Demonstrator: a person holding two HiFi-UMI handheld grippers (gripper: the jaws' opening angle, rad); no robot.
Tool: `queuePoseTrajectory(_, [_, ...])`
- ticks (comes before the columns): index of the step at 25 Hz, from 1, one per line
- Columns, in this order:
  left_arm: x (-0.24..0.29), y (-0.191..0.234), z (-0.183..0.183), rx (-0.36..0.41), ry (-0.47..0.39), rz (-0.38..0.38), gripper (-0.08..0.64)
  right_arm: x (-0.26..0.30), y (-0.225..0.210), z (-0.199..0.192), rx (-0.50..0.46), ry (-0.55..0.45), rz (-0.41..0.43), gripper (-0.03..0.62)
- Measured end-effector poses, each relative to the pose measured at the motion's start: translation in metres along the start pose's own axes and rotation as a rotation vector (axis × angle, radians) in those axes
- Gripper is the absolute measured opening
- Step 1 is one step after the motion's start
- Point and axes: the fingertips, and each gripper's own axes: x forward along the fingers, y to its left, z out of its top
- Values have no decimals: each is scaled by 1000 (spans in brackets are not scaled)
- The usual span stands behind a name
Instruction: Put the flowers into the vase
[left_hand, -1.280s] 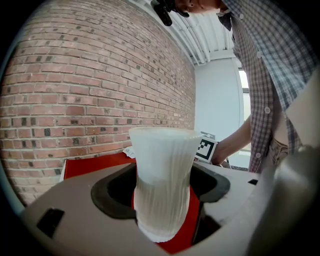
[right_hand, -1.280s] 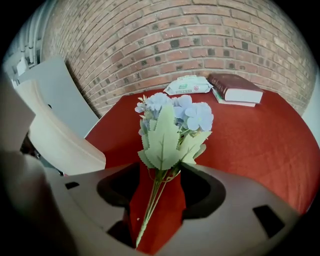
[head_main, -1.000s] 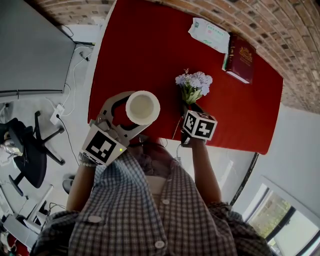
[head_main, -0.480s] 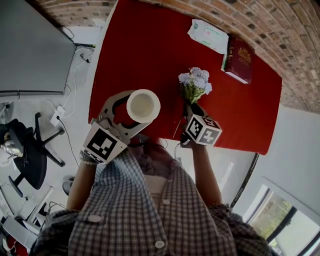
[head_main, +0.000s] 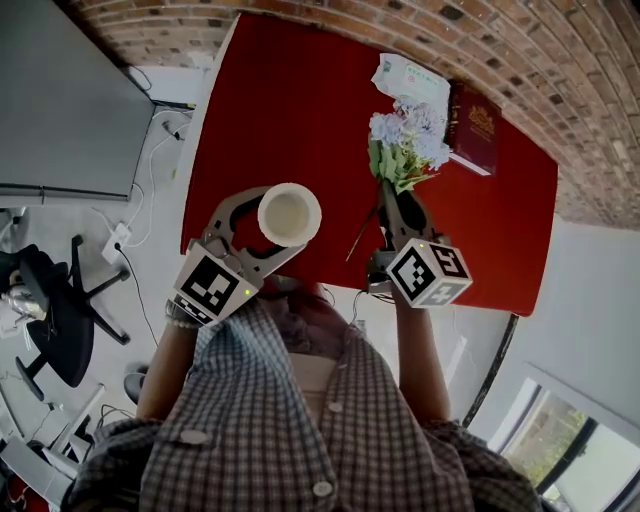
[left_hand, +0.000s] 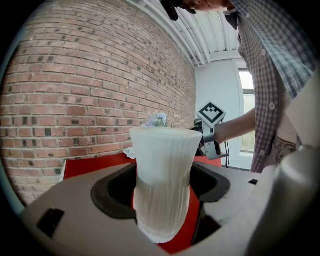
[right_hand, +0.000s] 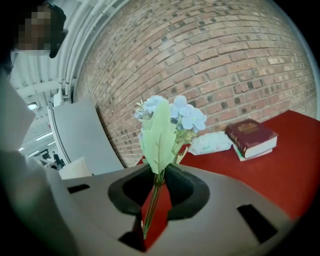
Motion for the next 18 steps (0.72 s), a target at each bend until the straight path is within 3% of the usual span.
queuePoseTrajectory(11, [1,-1,1,8,1,0,334,-30,78,123,-68,-284,203,74])
queuePoseTrajectory(18, [3,-2,-1,11,6,-5,334,-46,115,174,-122,-405,314,74])
